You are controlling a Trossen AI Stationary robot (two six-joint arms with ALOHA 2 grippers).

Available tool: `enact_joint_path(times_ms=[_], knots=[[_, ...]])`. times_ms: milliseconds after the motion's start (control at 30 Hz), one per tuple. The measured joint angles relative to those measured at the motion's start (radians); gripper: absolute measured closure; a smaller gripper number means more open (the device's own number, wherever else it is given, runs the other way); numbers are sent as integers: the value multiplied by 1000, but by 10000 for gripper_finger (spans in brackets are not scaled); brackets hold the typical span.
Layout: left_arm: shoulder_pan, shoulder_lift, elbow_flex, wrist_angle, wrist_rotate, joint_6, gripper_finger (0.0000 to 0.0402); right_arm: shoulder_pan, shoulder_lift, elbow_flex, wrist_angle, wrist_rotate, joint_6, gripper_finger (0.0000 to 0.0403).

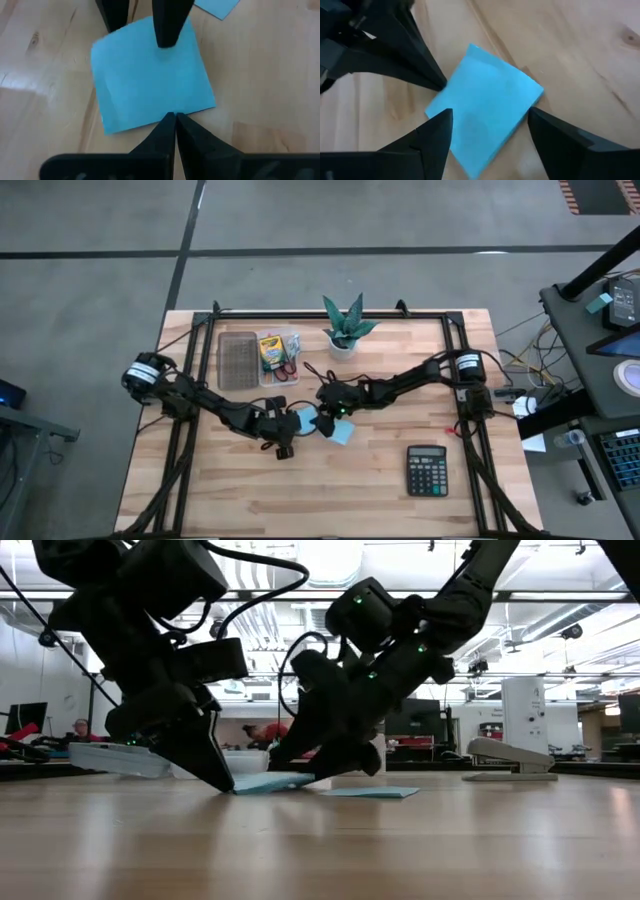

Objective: Pack school essentials
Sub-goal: Put the left blue sticky note into the black supply box

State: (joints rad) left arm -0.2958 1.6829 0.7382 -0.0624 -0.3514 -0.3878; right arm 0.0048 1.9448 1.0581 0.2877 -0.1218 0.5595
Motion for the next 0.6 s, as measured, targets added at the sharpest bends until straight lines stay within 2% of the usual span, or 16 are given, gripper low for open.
enact_joint_path(times_ms=[200, 367, 600], knots=[[0, 0, -8, 23, -1, 0, 401, 2, 50, 38, 55, -74, -12, 167], [0, 1, -9, 28, -1, 0, 402, 2, 37, 36, 54, -86, -12, 185], [1, 2, -9, 33, 0, 0, 402, 4, 29, 30, 51, -97, -21, 247]])
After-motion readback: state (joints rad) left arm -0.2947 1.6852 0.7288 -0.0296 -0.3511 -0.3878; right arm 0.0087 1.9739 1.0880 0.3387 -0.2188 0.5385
